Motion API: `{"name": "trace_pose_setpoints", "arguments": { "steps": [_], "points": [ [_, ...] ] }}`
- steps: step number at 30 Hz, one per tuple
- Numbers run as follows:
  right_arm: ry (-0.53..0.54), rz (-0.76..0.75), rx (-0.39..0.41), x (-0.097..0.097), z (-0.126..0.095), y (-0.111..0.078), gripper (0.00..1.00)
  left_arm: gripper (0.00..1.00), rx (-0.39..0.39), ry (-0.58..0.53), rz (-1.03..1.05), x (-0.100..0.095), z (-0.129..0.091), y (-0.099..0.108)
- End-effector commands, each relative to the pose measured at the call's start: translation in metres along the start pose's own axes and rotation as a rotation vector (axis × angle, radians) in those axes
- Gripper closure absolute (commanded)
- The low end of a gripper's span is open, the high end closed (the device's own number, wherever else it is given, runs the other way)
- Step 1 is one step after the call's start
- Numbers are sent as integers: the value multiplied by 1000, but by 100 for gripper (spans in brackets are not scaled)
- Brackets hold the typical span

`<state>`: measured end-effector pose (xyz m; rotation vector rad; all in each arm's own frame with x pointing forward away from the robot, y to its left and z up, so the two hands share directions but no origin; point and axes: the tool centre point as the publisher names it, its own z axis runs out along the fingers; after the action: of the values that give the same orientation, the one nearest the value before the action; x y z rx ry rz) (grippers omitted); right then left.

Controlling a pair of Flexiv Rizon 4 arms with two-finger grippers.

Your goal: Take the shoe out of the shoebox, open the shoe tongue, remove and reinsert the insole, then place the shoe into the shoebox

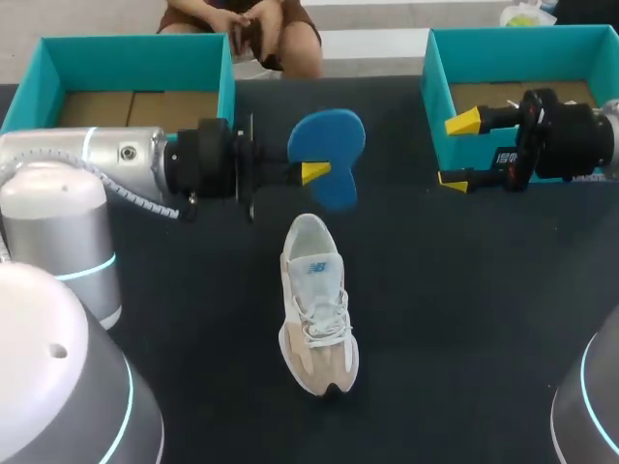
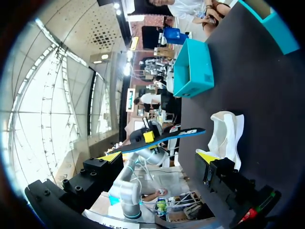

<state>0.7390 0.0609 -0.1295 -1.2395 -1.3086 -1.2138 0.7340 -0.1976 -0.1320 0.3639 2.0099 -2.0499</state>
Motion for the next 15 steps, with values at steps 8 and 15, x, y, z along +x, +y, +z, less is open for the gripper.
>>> {"name": "trace_pose_setpoints", "arguments": {
  "steps": [8, 15],
  "points": [
    [-1, 1, -1, 0, 1, 0, 0, 100, -16, 118, -626, -4, -1, -1],
    [-1, 1, -1, 0, 1, 0, 0, 100, 25, 119, -641, -4, 0, 0]
  ]
}}
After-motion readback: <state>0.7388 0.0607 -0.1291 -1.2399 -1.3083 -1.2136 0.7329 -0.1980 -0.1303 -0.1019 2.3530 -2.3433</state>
